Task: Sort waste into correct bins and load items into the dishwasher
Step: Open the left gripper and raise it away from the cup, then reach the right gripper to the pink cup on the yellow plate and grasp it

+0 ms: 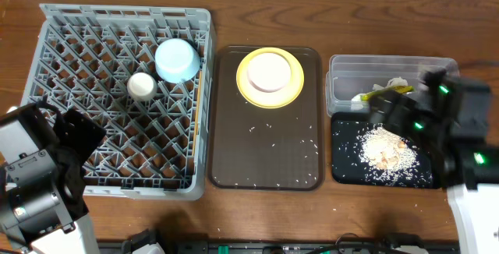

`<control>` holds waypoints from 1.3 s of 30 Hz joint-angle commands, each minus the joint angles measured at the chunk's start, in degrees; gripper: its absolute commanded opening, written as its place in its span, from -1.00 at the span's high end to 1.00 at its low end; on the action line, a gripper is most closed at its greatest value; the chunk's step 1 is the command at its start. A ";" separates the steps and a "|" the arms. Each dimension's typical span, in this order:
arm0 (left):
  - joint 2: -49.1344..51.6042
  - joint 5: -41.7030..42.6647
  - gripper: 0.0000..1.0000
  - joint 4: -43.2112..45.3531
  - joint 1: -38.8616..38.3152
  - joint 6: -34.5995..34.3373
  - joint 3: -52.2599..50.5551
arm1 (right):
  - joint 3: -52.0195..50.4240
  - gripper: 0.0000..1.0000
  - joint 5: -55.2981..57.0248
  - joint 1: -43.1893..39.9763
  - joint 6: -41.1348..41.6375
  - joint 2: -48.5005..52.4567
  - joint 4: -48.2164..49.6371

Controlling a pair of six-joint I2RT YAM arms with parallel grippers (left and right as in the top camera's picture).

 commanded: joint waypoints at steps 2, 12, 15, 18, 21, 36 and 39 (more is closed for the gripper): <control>0.61 -0.92 -0.96 -0.28 0.28 0.90 0.72 | 13.53 -0.82 3.08 13.03 -7.50 14.58 -2.84; 1.75 -0.92 -0.96 -0.28 0.28 0.90 0.72 | 38.69 -0.84 14.88 28.83 -10.62 45.20 2.56; 2.08 -0.92 -0.96 -0.28 0.28 0.90 0.72 | 38.69 -0.74 14.91 30.84 -12.94 51.60 8.50; 2.25 -0.92 -0.96 -0.28 0.28 0.90 0.72 | 38.66 -0.69 14.53 31.87 -12.90 56.13 10.95; 2.36 -0.92 -0.96 -0.28 0.28 0.90 0.72 | 38.66 -0.64 13.33 32.76 -13.16 60.26 12.39; 2.36 -0.92 -0.95 -0.28 0.28 0.90 0.72 | 38.71 0.98 20.76 35.41 -19.15 66.53 10.29; 2.36 -0.92 -0.96 -0.28 0.28 0.90 0.72 | 38.71 0.98 20.74 35.41 -19.12 64.92 8.85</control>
